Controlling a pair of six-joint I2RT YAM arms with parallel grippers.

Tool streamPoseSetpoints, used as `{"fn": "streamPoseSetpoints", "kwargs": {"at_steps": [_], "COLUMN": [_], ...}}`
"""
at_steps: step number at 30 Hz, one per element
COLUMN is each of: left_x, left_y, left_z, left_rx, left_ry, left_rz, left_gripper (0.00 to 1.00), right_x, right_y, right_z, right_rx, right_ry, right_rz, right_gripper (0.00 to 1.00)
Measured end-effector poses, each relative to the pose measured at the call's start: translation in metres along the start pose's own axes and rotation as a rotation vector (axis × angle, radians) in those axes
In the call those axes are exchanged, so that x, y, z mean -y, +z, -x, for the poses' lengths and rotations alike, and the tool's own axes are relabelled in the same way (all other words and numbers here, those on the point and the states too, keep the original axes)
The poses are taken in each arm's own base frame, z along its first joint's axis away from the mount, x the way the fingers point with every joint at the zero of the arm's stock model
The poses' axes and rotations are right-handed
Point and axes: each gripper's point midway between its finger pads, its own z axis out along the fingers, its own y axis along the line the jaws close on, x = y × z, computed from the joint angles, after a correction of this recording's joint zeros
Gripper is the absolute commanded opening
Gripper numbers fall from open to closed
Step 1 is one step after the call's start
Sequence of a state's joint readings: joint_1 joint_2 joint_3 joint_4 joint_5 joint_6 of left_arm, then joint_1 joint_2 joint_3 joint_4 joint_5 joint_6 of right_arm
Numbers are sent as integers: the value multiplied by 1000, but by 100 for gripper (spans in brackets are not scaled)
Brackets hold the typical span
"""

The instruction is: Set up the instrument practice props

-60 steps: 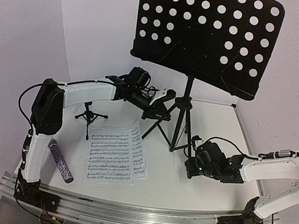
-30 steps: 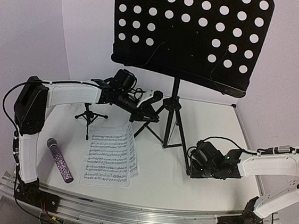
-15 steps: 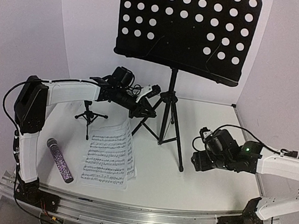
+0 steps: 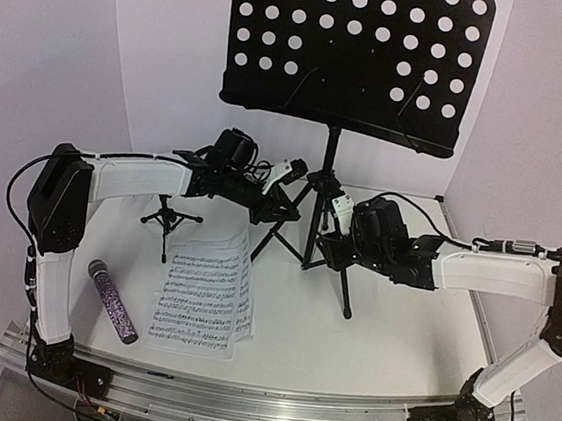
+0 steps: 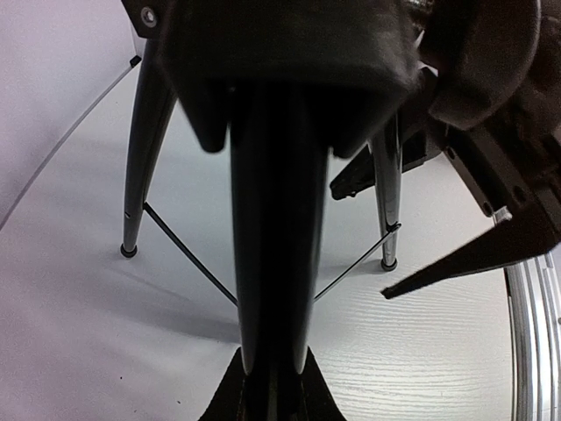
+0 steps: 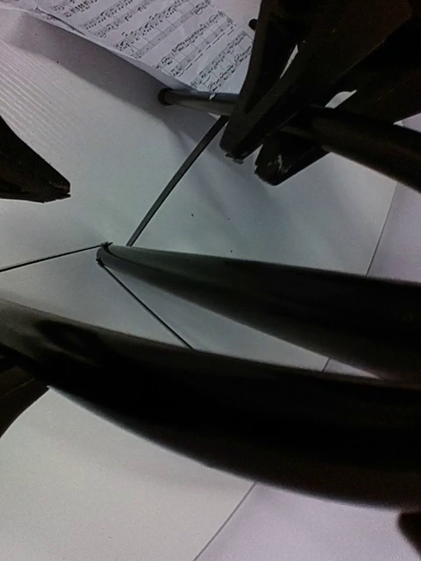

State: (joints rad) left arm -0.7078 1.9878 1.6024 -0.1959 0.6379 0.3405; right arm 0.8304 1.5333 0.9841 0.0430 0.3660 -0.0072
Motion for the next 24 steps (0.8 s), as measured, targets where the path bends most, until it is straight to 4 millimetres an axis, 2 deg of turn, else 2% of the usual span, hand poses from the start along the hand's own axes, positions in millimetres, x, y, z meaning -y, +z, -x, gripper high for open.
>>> {"fn": "streamPoseSetpoints", "kwargs": {"at_steps": [4,7,10,16,24], "left_x": [0,0,2,6,18], "left_y": [0,0,0,2,6], "left_z": [0,0,0,-1,0], "left_rx": [9,15,18,13,-3], "left_ry": [-3,2,12,37,35], "left_rz": [7,8,6,-7,-36], "left_gripper": [0,0,0,0,0], "right_x": [13,24,24,25,41], "right_y": [3,3,2,-1,-7], "right_z": [1,-4,-6,-9,-16], "right_rx": [16,20,30,46,14], "right_ry": [6,18,-6,-58,-148], "right_rz": [-24,-20,36,198,336], "right_gripper": [19,10,0,0,0]}}
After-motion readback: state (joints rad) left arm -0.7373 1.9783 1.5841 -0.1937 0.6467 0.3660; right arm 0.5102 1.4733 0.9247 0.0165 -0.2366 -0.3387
